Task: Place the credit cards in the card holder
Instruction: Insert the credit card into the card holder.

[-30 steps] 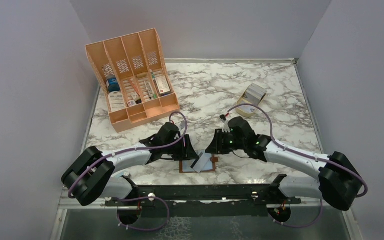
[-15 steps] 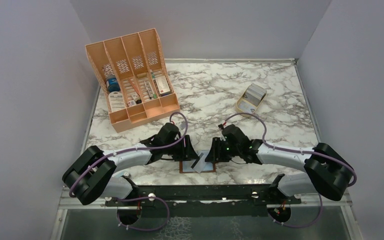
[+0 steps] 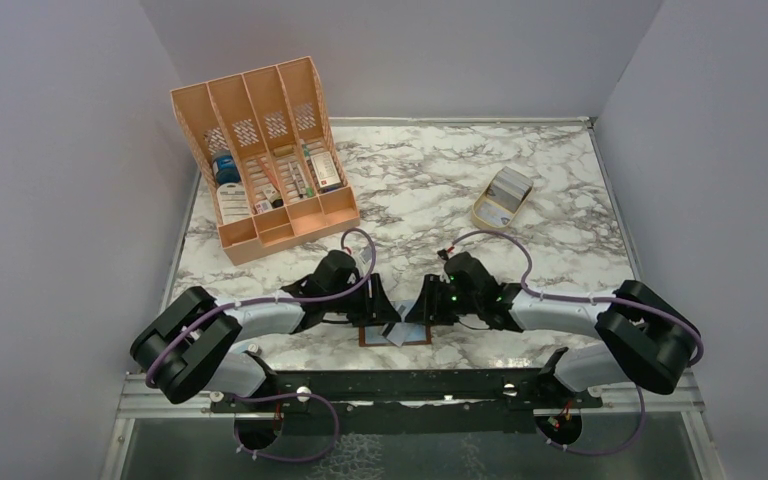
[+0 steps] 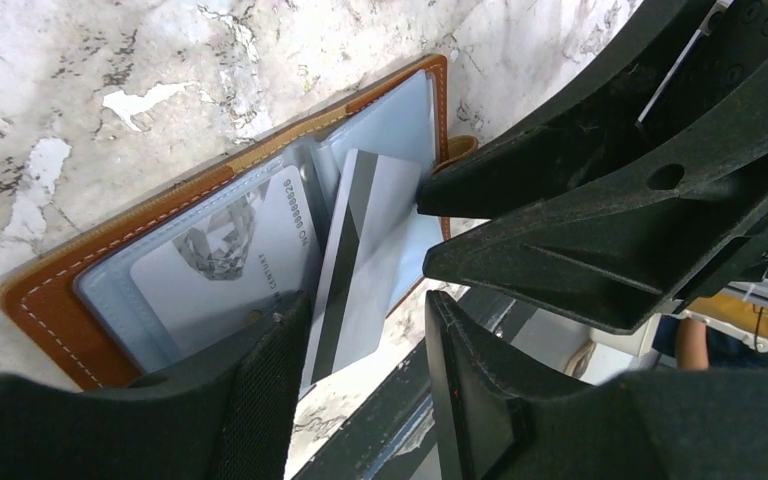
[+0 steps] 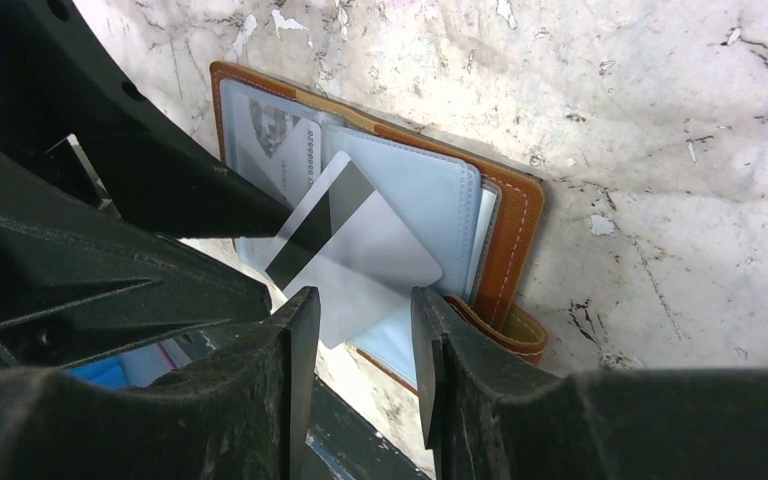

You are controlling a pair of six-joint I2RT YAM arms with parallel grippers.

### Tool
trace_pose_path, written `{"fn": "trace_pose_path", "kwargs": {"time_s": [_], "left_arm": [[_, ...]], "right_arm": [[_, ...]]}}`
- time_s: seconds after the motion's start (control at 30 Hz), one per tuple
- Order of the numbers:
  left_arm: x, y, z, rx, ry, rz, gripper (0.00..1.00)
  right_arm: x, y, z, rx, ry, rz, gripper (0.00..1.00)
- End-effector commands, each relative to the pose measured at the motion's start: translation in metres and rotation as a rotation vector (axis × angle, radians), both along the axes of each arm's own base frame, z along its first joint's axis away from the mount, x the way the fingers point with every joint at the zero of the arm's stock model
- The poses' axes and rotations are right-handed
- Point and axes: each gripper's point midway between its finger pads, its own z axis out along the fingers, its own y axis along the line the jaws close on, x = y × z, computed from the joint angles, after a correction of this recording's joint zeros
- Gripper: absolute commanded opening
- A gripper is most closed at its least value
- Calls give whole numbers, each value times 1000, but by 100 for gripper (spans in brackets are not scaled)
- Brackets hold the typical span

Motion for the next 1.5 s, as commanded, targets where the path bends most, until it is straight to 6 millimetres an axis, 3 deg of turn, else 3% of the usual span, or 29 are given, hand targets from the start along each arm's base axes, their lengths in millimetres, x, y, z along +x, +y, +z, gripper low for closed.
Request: {"fn": "trace_pose_path", "kwargs": {"time_s": [0.0, 0.17, 0.47, 1.03, 1.23, 1.47], "left_arm": [[-8, -3, 3, -39, 22, -20, 47], [-8, -3, 6, -47, 18, -13, 37], [-5, 10, -12, 56, 41, 34, 0], [10, 28, -19, 94, -5, 204, 0], [14, 27, -17, 69, -12, 242, 0], [16, 26, -12, 46, -23, 250, 0]], "right_arm": [[-5, -8, -16, -32, 19, -24, 40], [-6, -11, -19, -40, 19, -29, 39], [-3, -17, -15, -56, 2, -55, 37], [0, -27, 11, -34, -58, -101, 36], [-7, -35, 3, -29, -42, -120, 35], [-21, -43, -16, -49, 2, -99, 27]]}}
